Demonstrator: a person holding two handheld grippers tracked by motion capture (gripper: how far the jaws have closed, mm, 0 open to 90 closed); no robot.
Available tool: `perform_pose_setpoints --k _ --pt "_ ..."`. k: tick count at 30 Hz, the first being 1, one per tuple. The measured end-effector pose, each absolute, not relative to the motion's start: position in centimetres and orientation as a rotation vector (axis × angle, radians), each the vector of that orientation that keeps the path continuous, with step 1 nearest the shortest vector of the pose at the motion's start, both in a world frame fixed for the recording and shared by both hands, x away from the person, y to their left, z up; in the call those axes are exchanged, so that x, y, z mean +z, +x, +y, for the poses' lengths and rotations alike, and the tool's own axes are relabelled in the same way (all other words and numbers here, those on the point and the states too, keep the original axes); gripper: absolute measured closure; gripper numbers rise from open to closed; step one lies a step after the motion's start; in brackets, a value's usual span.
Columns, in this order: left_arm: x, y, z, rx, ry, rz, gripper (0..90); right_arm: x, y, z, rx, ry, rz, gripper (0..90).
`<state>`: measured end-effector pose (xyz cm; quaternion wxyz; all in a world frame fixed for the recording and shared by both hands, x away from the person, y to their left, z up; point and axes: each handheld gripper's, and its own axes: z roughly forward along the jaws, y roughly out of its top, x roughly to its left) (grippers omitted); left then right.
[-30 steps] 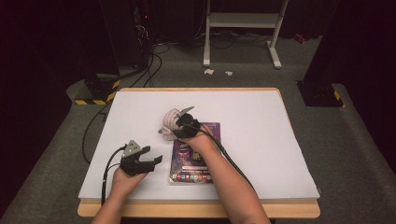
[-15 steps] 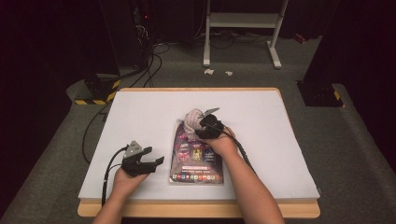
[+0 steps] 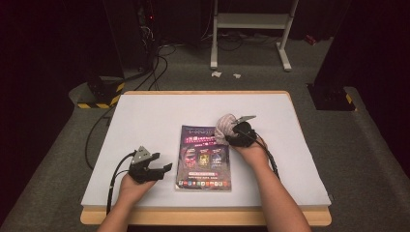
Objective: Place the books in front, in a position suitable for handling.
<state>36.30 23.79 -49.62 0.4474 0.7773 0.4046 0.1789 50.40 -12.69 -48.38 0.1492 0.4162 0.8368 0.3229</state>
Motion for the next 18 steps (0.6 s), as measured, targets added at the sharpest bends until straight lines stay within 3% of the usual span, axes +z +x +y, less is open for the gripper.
perform_pose_setpoints --k 11,18 --pt "-49.4 36.2 23.7 0.439 1.911 0.998 27.8 -47.7 49.5 -13.3 0.92 1.201 2.367 59.5" --pt "-49.4 36.1 23.5 0.437 1.913 0.997 27.8 -46.4 48.0 -17.4 0.899 1.271 2.279 58.9"
